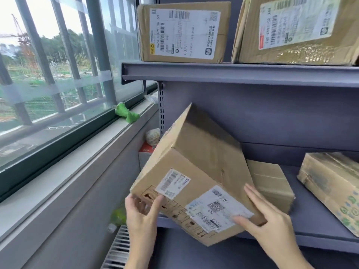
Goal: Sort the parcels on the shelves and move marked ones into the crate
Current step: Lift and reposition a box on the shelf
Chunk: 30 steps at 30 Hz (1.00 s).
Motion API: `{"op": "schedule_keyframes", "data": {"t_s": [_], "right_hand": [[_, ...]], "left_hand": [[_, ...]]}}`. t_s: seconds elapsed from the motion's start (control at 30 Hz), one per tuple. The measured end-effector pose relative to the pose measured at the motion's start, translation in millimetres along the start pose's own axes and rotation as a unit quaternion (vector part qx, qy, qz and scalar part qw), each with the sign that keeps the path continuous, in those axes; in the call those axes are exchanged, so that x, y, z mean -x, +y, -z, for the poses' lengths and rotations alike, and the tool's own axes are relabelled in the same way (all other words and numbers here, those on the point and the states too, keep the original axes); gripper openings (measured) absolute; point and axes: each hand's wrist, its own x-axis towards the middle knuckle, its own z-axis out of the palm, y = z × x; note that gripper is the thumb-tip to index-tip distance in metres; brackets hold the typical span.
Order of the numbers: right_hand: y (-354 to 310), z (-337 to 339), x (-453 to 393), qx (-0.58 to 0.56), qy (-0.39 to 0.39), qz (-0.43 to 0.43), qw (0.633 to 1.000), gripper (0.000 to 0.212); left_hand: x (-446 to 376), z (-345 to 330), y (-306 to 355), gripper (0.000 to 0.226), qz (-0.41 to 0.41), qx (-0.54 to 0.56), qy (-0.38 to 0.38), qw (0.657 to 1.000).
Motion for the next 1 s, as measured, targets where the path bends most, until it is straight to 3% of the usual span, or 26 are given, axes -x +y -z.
{"op": "schedule_keyframes", "data": {"t_s": [0.2,0.37,0.6,0.7,0.8,0.9,1.0], "right_hand": [[9.4,-34.3,19.3,-0.221,-0.006,-0.179,0.959,0.058],[7.3,-40.0,16.4,-0.259,0.008,-0.179,0.949,0.060],[-14.1,-12.1,-3.6,-0.230,0.009,-0.155,0.961,0.071],[-45.5,11.8,-28.7,-0.136,0.041,-0.037,0.989,0.073],[-69.5,18.7,-57.4,-0.010,-0.001,0.109,0.994,0.071],[-76.8,10.6,-74.3,0.098,-0.089,0.158,0.979,0.073],[-72.2,5.9,-77.6,0.134,-0.083,0.173,0.972,0.072]], "left_hand": [[-3.7,-22.4,45.8,0.071,-0.166,-0.095,-0.134,0.972],[-3.6,-36.1,49.1,0.073,-0.187,-0.115,-0.131,0.967],[25.8,-10.2,-21.5,0.066,-0.036,-0.102,-0.140,0.984],[43.2,2.0,-58.9,0.059,0.062,-0.122,-0.119,0.983],[51.6,4.9,-77.2,0.055,0.129,-0.111,-0.078,0.982],[51.8,3.9,-82.4,0.046,0.193,-0.060,-0.082,0.976],[48.6,4.1,-81.1,0.032,0.245,0.009,-0.107,0.964]]}}
